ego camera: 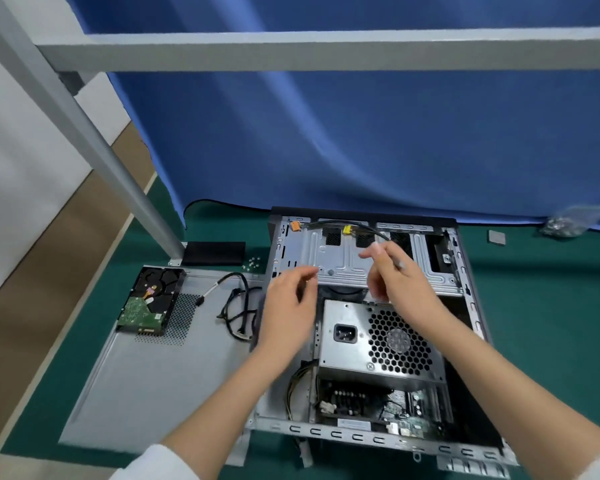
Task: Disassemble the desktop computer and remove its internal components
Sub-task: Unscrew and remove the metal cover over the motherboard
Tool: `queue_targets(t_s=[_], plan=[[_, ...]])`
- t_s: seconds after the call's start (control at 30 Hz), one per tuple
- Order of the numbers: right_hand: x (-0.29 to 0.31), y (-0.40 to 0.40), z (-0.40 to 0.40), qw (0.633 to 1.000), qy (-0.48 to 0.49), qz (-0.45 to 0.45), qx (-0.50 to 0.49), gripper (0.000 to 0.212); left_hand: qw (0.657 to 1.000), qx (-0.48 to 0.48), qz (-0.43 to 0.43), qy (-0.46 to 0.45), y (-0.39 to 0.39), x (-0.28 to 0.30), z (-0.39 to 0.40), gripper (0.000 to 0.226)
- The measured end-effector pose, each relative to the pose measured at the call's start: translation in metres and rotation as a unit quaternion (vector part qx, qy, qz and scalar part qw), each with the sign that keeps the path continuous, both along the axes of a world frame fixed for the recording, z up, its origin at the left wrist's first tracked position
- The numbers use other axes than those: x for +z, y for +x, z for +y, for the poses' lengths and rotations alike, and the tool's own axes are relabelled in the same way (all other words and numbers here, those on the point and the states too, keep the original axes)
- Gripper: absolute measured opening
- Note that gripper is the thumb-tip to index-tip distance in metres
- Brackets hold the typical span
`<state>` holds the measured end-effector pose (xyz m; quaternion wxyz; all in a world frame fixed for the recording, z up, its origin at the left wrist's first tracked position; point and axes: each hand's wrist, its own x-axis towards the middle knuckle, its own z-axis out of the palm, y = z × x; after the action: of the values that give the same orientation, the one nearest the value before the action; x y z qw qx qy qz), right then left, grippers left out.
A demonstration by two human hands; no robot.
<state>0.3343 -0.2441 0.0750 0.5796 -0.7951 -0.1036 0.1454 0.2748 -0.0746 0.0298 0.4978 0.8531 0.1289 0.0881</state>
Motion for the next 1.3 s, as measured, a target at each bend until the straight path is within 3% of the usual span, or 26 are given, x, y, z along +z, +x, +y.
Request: queue_targets(t_s=[0.13, 0.27, 0.37, 0.67, 0.8, 1.0, 1.3], plan=[[0.001, -0.039, -0.021, 0.995, 0.069, -0.027, -0.066, 0.035, 0.995, -0.026, 0.050, -0.082, -0.011, -0.003, -0.036, 0.027], [-0.007, -0.060, -0.031, 0.988, 0.118, -0.051, -0.082, 0.032, 0.991, -0.027, 0.073, -0.104, -0.016, -0.005, -0.048, 0.022], [-0.012, -0.064, -0.032, 0.989, 0.110, -0.047, -0.082, 0.030, 0.994, -0.027, 0.081, -0.070, -0.016, -0.004, -0.047, 0.010], [-0.020, -0.059, -0.023, 0.991, 0.036, -0.105, -0.076, 0.029, 0.994, 0.011, 0.102, -0.049, -0.004, 0.000, -0.046, 0.024], [-0.020, -0.049, -0.022, 0.994, 0.048, -0.077, -0.065, 0.013, 0.994, 0.019, 0.103, -0.039, -0.001, 0.001, -0.046, 0.024], [-0.014, -0.040, -0.031, 0.994, 0.104, -0.008, -0.030, 0.032, 0.996, 0.009, 0.088, -0.004, -0.003, 0.000, -0.049, 0.024], [-0.015, -0.056, -0.043, 0.993, 0.107, 0.033, 0.030, 0.021, 0.996, 0.003, 0.092, 0.015, -0.003, -0.003, -0.048, 0.024]])
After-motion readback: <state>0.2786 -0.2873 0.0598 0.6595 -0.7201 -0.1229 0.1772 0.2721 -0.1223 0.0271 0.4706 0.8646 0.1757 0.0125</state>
